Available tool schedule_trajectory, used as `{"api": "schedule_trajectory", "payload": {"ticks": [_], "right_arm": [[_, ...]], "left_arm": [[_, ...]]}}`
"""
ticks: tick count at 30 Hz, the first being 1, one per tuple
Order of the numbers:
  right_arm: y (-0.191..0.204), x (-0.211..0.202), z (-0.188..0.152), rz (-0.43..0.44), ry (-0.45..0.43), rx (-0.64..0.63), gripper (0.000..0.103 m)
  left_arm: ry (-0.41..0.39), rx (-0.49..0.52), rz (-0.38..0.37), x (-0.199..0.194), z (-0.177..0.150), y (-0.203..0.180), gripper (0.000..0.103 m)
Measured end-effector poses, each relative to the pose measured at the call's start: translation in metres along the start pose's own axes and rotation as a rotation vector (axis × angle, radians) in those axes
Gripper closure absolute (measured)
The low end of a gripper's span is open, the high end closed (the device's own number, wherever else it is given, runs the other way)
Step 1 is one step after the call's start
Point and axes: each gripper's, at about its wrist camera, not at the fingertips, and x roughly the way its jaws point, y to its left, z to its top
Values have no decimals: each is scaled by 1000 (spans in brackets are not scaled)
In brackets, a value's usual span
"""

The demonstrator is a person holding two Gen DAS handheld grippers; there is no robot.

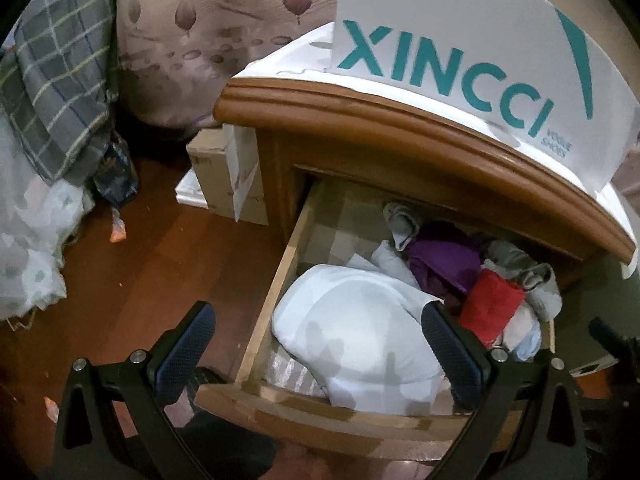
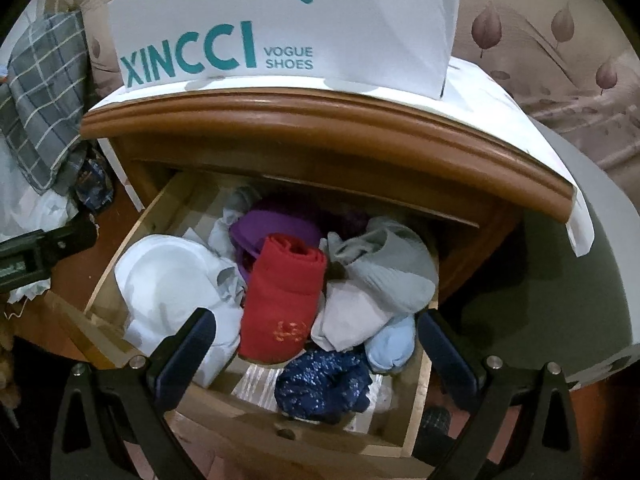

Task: Take underwear out of drawer
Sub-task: 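Move the right tool over the open drawer toward the red rolled underwear, then grasp the red rolled underwear with the right tool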

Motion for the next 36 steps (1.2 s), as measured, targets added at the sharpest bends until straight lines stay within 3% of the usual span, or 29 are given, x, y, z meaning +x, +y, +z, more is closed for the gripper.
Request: {"api": "schedule_trajectory", "payload": {"ticks": [7, 11, 14, 22, 29, 34, 36], "right_arm": [[3, -6, -4, -9, -42, -14, 0], [1, -2, -3, 0, -17, 4, 0], [3, 4, -1, -2, 9, 4, 0], [10, 24, 17, 11, 93, -34, 0], [15, 54, 24, -8, 187, -85, 0], [15, 70, 24, 1, 236, -84, 19], [16, 76, 24, -2, 254, -95, 20]], "left_arm": [[-20, 107, 13, -1, -4, -23, 1], [-11, 114, 5, 1, -4, -27, 0], [-19, 116, 40, 2, -4, -28, 0], [-21, 86, 94, 6, -3, -18, 0], [75, -7, 13, 21, -6, 2, 0], [71, -41, 30, 20, -8, 15, 1], [66, -50, 22, 18, -9, 17, 1]]}}
